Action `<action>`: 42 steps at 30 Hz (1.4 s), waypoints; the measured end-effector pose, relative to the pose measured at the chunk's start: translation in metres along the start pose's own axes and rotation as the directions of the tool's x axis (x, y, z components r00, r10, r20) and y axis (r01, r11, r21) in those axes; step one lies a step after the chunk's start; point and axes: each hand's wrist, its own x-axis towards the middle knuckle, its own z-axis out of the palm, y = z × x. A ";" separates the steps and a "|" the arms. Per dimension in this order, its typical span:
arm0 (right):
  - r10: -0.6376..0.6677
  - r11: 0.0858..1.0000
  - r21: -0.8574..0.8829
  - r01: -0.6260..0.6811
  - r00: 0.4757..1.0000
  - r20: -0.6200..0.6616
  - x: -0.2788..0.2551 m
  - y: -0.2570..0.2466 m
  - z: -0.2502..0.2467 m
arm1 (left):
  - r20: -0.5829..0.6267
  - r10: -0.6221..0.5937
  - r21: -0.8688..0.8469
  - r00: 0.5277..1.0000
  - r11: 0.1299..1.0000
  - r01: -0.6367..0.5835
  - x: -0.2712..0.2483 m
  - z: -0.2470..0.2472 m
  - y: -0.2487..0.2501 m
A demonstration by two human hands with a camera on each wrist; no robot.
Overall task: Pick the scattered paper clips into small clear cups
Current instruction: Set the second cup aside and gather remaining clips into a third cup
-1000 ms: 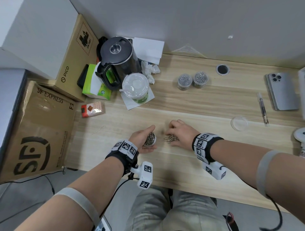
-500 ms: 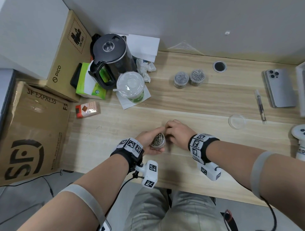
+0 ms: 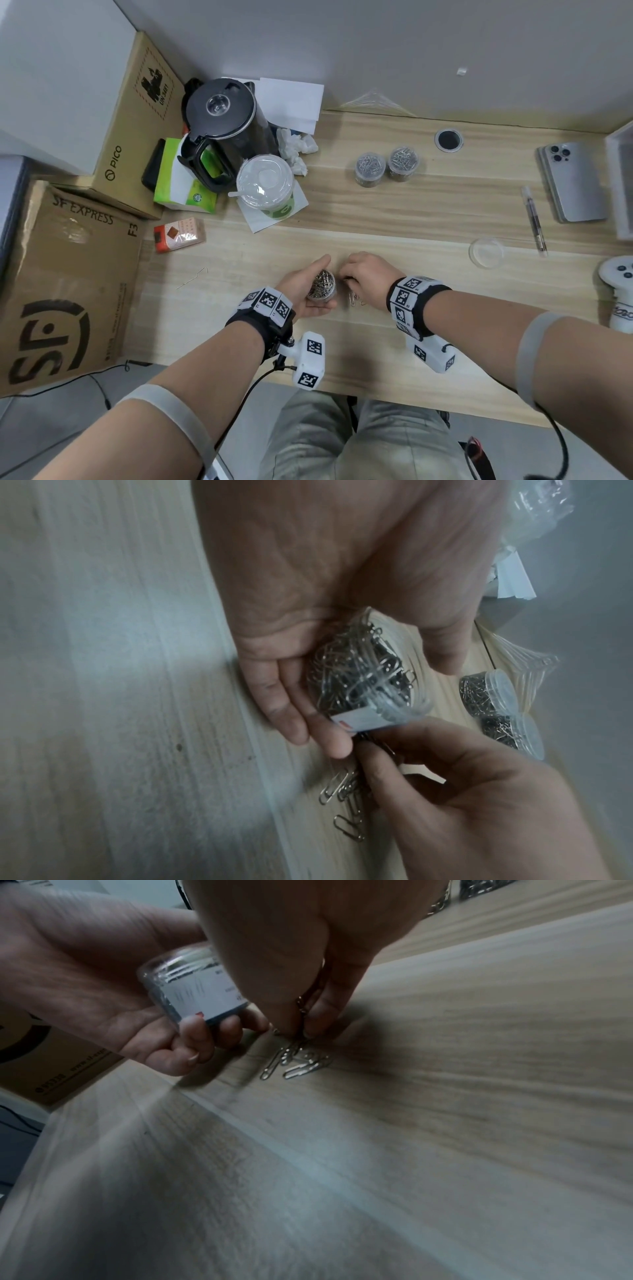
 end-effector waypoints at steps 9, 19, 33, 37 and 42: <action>0.058 0.996 0.069 -0.050 0.991 -0.121 -0.001 0.005 -0.023 | -0.091 -0.037 -0.097 0.995 0.995 0.029 -0.007 -0.001 0.011; -0.093 0.985 0.140 0.104 0.992 -0.084 0.011 -0.048 -0.021 | -0.065 -0.041 -0.121 0.997 0.992 0.033 -0.014 0.010 0.012; 0.176 0.982 -0.060 -0.176 0.984 -0.008 -0.004 0.016 -0.039 | -0.109 0.036 -0.027 0.993 0.999 -0.039 -0.005 -0.013 -0.010; 0.147 0.985 -0.106 -0.137 0.985 0.088 -0.010 0.025 -0.029 | -0.125 0.034 -0.030 0.992 0.999 -0.039 -0.005 -0.020 -0.016; 0.057 0.996 -0.072 -0.051 0.994 0.094 -0.006 0.014 -0.014 | -0.135 0.028 -0.031 0.990 0.999 -0.032 -0.006 -0.022 -0.021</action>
